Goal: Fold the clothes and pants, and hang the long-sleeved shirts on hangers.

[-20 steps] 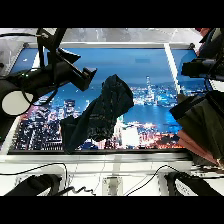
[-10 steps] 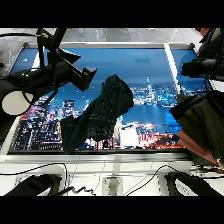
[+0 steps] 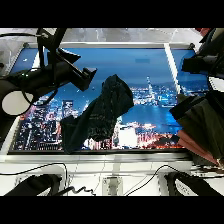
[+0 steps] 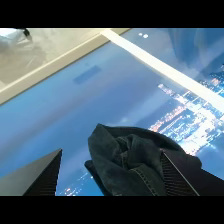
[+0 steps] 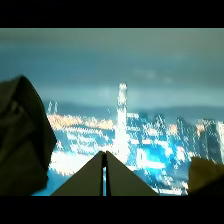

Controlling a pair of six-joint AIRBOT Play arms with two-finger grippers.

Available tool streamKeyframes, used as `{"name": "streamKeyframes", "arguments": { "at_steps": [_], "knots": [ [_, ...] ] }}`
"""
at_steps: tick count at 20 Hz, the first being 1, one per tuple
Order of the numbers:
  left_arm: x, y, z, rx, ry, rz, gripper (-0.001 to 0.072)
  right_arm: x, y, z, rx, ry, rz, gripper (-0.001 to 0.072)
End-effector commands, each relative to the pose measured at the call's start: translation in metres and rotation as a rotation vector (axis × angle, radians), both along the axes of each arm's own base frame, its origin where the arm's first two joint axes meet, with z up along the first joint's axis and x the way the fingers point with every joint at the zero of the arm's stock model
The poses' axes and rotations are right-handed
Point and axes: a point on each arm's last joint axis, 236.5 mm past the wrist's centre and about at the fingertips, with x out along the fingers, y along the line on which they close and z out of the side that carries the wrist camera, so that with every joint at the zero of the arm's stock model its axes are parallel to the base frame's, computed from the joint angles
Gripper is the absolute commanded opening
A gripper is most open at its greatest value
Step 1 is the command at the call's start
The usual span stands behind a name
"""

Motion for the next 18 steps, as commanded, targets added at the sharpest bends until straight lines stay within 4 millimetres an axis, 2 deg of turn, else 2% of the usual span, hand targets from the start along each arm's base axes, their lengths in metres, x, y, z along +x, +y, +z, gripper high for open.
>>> {"name": "streamKeyframes", "arguments": {
  "at_steps": [1, 3, 4, 5, 7, 8, 9, 10, 11, 12, 14, 15, 17, 18],
  "knots": [
    [0.0, 0.0, 0.0, 0.0, -0.001, 0.0, 0.0705, 0.0, 0.011, -0.019, -0.028, 0.061, 0.071, 0.0032],
    [0.0, 0.0, 0.0, -0.001, 0.0, 0.0, 0.0705, -0.021, 0.029, -0.079, -0.045, 0.288, 0.198, 0.0032],
    [0.0, 0.0, 0.0, -0.001, -0.001, 0.0, 0.0705, -0.034, 0.045, -0.107, -0.01, 0.393, 0.27, 0.0033],
    [0.0, 0.0, 0.001, -0.001, -0.001, 0.0, 0.0705, -0.048, 0.066, -0.13, 0.046, 0.479, 0.358, 0.0033],
    [0.0, 0.001, -0.001, 0.006, 0.002, 0.001, 0.0705, -0.074, 0.113, -0.163, 0.125, 0.573, 0.556, 0.0033],
    [0.001, 0.005, -0.006, 0.04, 0.006, 0.011, 0.0684, -0.088, 0.134, -0.179, 0.129, 0.608, 0.642, 0.0033],
    [0.002, 0.015, -0.016, 0.078, 0.037, 0.04, 0.0568, -0.103, 0.15, -0.194, 0.105, 0.643, 0.713, 0.0033],
    [0.005, 0.03, -0.028, 0.108, 0.087, 0.085, 0.0394, -0.119, 0.166, -0.206, 0.076, 0.675, 0.786, 0.0033],
    [0.007, 0.052, -0.044, 0.144, 0.153, 0.143, 0.0292, -0.135, 0.183, -0.217, 0.042, 0.7, 0.857, 0.0033],
    [0.008, 0.078, -0.059, 0.154, 0.237, 0.22, 0.027, -0.144, 0.198, -0.224, 0.011, 0.703, 0.901, 0.0033],
    [0.009, 0.134, -0.084, 0.165, 0.374, 0.369, 0.027, -0.152, 0.23, -0.229, -0.024, 0.652, 0.962, 0.0036],
    [0.007, 0.163, -0.097, 0.176, 0.433, 0.438, 0.0271, -0.152, 0.247, -0.228, -0.03, 0.607, 0.982, 0.0082],
    [0.0, 0.216, -0.125, 0.175, 0.541, 0.569, 0.027, -0.148, 0.275, -0.222, -0.017, 0.523, 0.981, 0.0309],
    [-0.008, 0.236, -0.142, 0.145, 0.604, 0.618, 0.027, -0.147, 0.287, -0.218, -0.016, 0.476, 0.99, 0.0332]
  ]
}}
